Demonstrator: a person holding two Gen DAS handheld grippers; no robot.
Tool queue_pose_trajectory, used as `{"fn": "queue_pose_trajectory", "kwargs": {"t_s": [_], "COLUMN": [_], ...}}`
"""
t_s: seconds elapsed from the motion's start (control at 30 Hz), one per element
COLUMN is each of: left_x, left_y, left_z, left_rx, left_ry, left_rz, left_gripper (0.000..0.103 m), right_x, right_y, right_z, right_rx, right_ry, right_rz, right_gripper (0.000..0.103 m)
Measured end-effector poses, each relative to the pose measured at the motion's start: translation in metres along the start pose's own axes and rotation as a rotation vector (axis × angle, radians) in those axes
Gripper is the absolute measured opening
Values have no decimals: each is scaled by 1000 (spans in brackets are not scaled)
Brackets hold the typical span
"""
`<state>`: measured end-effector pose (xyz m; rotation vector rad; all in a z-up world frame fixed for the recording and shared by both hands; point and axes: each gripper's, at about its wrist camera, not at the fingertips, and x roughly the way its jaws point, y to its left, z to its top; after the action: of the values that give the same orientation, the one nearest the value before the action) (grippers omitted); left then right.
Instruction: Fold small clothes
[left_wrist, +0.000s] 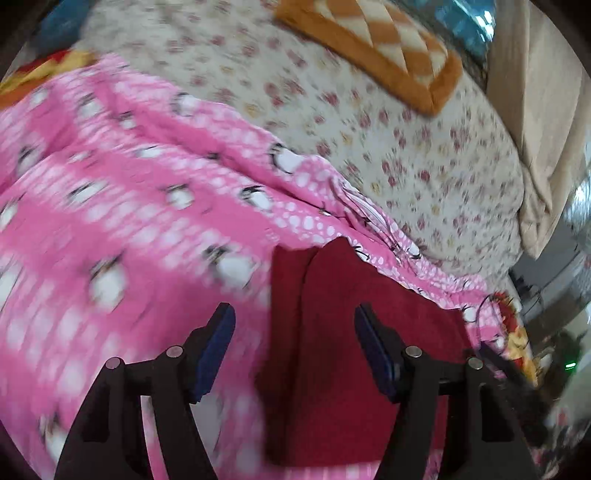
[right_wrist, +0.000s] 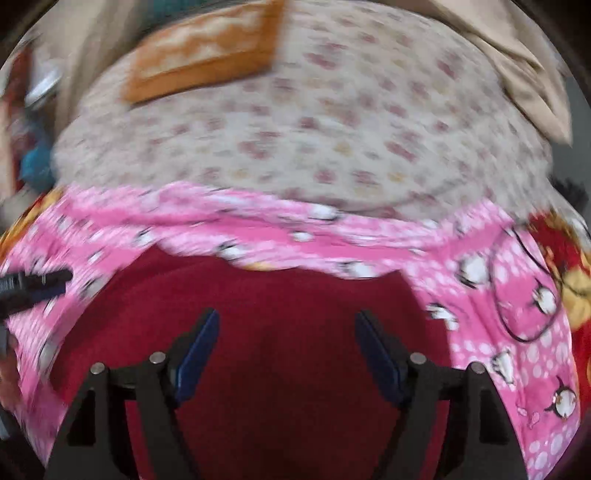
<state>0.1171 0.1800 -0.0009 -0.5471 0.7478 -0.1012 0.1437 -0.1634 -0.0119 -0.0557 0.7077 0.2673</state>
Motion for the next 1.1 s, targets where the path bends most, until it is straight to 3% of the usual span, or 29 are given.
{"fn": "queue_pose_trajectory", "kwargs": {"t_s": [0.1,0.13,0.2,0.27,0.3,0.33,0.4,0.47,0.53,0.67,0.73,0.8,0.9,0.97,1.03,1.1], "left_x": [-27,-27,-20,-4,-7,-7,-3,3,7,20,24,26,25,25,31,34], "left_y": [10,10,11,12,8,6,5,4,3,17,18,8,8,20,32,32], "left_z": [-44,-57,-77,-94,-98,-98,-99,-101,-100,-82,-79,-79,-77,-73,-71,-71], "left_rx": [-59,-63,-67,-86,-77,-81,-118,-132,-122,-226,-260,-226,-257,-350,-439,-413], "left_ry": [-6,16,83,139,105,102,133,153,141,67,63,85,83,75,87,92], "left_rz": [-70,-73,-83,-89,-82,-99,-198,-242,-240,-240,-247,-263,-259,-196,-190,-189], "left_gripper": [45,45,46,45,49,54,55,55,55,53,54,53,38,35,28,28], "right_x": [18,33,32,33,33,33,31,32,32,36,35,35,36,36,37,37], "right_y": [22,27,25,19,19,19,20,20,21,21,21,21,21,21,21,20], "right_z": [-19,-29,-39,-42,-43,-43,-45,-45,-46,-45,-45,-45,-45,-45,-44,-44], "right_rx": [-65,-90,-52,-12,-12,-15,-19,-18,-19,-21,-20,-19,-19,-20,-19,-18], "right_ry": [91,171,110,111,105,99,86,83,83,82,79,77,78,79,81,83], "right_rz": [5,-15,-21,-15,-13,-15,-19,-18,-18,-19,-17,-16,-17,-18,-17,-15], "right_gripper": [84,87,96,99,99,99,99,100,100,100,101,101,101,102,102,102]}}
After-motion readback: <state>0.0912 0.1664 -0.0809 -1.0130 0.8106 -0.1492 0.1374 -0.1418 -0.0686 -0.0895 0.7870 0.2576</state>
